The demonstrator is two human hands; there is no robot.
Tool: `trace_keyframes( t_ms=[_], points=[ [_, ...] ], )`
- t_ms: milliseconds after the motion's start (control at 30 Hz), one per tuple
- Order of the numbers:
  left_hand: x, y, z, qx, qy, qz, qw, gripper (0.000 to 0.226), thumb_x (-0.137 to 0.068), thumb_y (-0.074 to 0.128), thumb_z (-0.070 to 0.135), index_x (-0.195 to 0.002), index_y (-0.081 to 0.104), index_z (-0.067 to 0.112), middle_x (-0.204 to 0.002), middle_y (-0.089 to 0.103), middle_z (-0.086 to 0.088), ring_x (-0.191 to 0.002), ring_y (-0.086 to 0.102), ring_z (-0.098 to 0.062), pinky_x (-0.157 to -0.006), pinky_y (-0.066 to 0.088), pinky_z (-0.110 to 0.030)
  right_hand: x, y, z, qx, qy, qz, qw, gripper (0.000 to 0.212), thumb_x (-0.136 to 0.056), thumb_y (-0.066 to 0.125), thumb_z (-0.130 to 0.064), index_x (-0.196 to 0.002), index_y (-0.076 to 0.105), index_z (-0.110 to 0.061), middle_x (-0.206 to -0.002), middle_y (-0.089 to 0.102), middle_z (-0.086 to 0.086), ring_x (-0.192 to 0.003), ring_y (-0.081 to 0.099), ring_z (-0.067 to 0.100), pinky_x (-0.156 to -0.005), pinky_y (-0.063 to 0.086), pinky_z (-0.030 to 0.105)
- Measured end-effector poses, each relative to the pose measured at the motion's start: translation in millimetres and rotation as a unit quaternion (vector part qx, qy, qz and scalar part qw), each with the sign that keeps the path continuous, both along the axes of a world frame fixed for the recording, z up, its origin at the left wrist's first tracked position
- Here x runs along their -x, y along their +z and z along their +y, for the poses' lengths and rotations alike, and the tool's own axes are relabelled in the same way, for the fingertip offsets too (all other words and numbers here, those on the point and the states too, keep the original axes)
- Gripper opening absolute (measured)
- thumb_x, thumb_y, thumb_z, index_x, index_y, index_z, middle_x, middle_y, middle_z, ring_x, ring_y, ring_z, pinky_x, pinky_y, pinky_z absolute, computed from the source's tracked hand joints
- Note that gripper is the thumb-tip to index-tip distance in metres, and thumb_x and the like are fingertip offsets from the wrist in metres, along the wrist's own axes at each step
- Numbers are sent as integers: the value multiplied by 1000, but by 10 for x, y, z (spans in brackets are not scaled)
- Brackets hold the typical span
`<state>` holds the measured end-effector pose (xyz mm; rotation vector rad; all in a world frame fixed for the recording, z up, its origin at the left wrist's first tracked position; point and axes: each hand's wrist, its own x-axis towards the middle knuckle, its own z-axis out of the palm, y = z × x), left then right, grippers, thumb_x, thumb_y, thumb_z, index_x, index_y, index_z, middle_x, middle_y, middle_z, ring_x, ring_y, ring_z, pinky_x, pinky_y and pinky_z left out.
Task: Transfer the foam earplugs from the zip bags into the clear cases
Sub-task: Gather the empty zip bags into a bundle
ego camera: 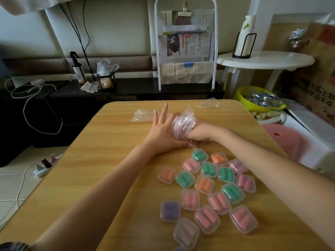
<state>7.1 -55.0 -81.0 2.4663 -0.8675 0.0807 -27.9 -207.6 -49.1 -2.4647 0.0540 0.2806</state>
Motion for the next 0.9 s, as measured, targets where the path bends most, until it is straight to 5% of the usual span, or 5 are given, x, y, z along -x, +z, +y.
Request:
trace_keyframes(
  t_ms=[133, 267, 533, 700, 900],
  points=[
    [-47, -5, 40, 77, 10, -7, 997, 78, -57, 81, 58, -120, 48, 27, -117, 56, 2, -109, 54, -21, -88, 46, -35, 27, 67, 46, -106, 36, -27, 993, 20, -89, 57, -2, -81, 60, -20, -55, 58, 1, -38, 53, 6, -38, 43, 20],
    [7, 52, 37, 127, 19, -22, 992, 49, -70, 74, 38, -113, 57, 18, -101, 67, -1, -96, 61, -24, -80, 51, -39, -4, 79, -57, -298, 35, 3, 954, 44, -71, 56, -8, -106, 53, 19, -87, 56, 18, -78, 53, 29, -73, 46, 37],
    [-64, 16, 82, 112, 182, -159, 964, 23, -77, 68, 26, -92, 60, 11, -99, 54, -5, -96, 47, -27, -77, 35, -31, -238, 62, -228, -349, -42, -72, 933, 15, -89, 56, -7, -92, 68, -15, -92, 68, 5, -90, 61, 19, -78, 54, 33],
    [-135, -7, 108, 119, 239, -204, 942, 20, -75, 69, 22, -92, 70, 14, -119, 51, -8, -112, 40, -31, -91, 37, -40, -582, -14, -671, 10, -161, -248, 955, 27, -92, 52, -26, -118, 58, -31, -126, 55, -4, -116, 51, 20, -97, 44, 42],
    [-272, 42, 175, -10, 230, -42, 972, 55, -85, 56, 45, -137, 48, 29, -160, 1, -7, -143, -22, -33, -109, -16, -61, -787, -302, -733, 197, -109, -33, 974, 54, -101, 29, -47, -152, 16, -33, -161, 5, 2, -147, 2, 29, -119, 4, 45]
  ],
)
